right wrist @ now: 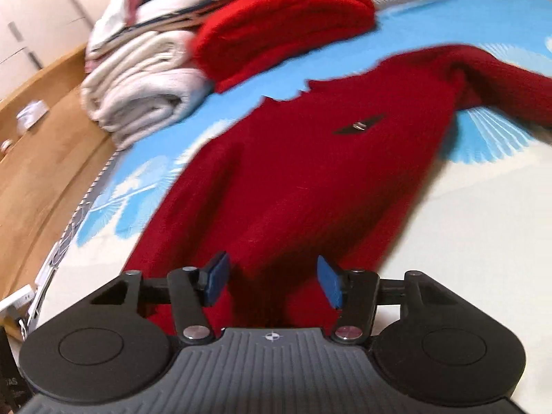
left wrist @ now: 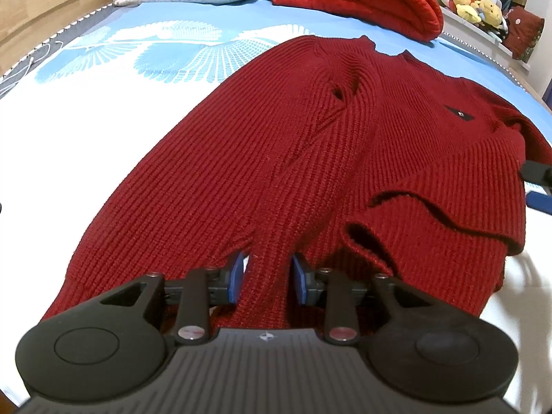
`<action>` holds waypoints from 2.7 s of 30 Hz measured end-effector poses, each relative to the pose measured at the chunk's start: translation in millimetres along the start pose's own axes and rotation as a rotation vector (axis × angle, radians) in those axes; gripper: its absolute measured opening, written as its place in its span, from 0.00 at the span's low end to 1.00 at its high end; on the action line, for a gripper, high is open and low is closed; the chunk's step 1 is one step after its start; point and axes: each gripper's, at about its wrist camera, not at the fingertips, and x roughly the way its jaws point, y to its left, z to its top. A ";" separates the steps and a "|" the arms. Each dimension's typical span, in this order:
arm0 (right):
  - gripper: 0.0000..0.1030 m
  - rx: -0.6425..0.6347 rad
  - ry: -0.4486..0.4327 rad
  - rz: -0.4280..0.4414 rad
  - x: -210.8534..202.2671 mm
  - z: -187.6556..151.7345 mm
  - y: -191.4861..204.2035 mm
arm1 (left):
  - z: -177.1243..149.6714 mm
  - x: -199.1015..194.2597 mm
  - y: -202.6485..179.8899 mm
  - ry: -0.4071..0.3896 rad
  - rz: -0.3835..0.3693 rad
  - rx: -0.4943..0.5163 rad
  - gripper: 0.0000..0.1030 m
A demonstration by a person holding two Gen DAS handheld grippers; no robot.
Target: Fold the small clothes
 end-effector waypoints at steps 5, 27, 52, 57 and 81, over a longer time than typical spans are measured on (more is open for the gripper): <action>0.58 -0.002 0.167 -0.139 5.2 -7.5 -21.6 | 1.4 0.5 2.0 0.002 -0.005 0.001 0.33; 0.07 -0.249 0.111 -0.485 -116.0 -45.4 -76.8 | -2.9 -5.4 -3.4 0.011 0.009 0.032 0.39; 0.10 -0.238 0.173 -0.581 -101.7 -50.7 -127.0 | -16.0 -27.9 -28.6 0.002 -0.139 0.140 0.19; 0.09 -0.331 0.199 -0.598 -122.0 -75.1 -111.3 | -16.3 -18.2 -0.3 0.107 -0.122 0.117 0.20; 0.85 -0.234 -0.054 -0.688 -99.9 -40.0 -97.8 | 50.8 26.7 108.1 0.177 0.152 0.114 0.95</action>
